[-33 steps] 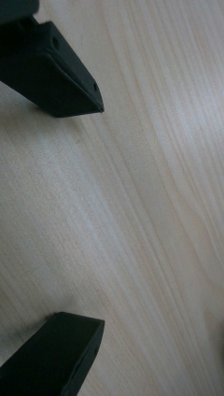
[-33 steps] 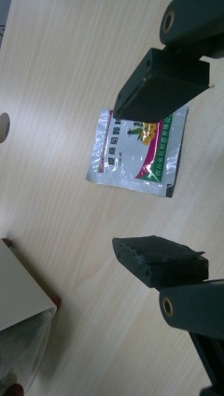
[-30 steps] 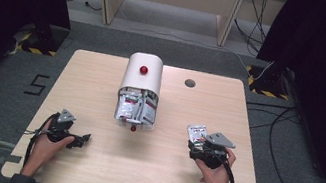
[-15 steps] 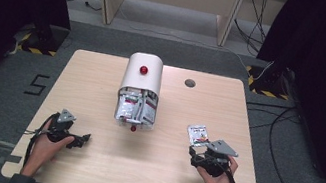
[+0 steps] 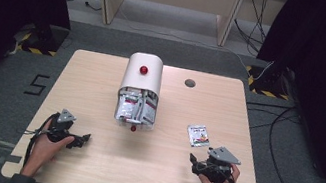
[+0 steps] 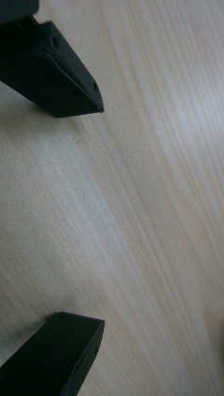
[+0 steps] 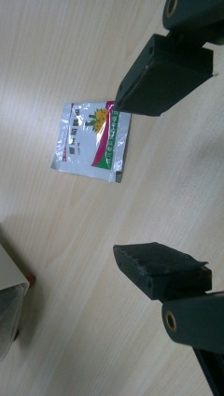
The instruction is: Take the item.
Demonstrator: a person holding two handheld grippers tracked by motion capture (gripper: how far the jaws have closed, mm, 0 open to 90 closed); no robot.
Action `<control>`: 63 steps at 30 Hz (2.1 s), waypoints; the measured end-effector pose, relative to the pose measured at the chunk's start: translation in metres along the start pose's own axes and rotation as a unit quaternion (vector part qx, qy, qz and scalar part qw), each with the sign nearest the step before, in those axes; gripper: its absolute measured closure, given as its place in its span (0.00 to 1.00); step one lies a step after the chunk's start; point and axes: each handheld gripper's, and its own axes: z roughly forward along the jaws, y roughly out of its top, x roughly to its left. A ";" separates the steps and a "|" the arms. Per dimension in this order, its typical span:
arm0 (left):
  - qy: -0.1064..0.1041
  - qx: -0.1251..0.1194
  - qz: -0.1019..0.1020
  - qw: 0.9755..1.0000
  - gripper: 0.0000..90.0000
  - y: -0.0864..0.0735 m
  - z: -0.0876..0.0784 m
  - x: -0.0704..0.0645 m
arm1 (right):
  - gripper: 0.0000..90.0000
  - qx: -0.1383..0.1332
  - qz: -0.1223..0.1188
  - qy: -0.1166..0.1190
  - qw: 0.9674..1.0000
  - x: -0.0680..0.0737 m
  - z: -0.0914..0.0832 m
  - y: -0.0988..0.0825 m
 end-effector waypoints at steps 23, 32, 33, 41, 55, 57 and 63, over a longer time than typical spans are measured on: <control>0.000 0.000 0.000 1.000 0.00 0.000 0.000 0.000 | 0.21 0.008 0.017 -0.006 1.000 0.001 -0.004 -0.025; 0.001 0.001 0.000 1.000 0.00 0.000 0.000 0.000 | 0.20 0.013 0.020 -0.008 1.000 0.001 -0.008 -0.034; 0.001 0.000 0.000 1.000 0.00 0.000 0.000 0.000 | 0.20 0.014 0.022 -0.009 1.000 0.001 -0.009 -0.035; 0.001 0.000 0.000 1.000 0.00 0.000 0.000 0.000 | 0.20 0.019 0.026 -0.012 0.999 0.000 -0.013 -0.045; 0.001 0.000 0.000 1.000 0.00 0.000 0.000 0.000 | 0.20 0.029 0.034 -0.018 0.999 0.005 -0.022 -0.063; 0.001 0.000 0.000 1.000 0.00 0.000 0.000 0.000 | 0.20 0.029 0.034 -0.020 0.999 0.005 -0.024 -0.066; 0.001 0.000 0.000 1.000 0.00 0.000 0.000 0.000 | 0.20 0.024 0.037 -0.022 0.999 0.005 -0.026 -0.070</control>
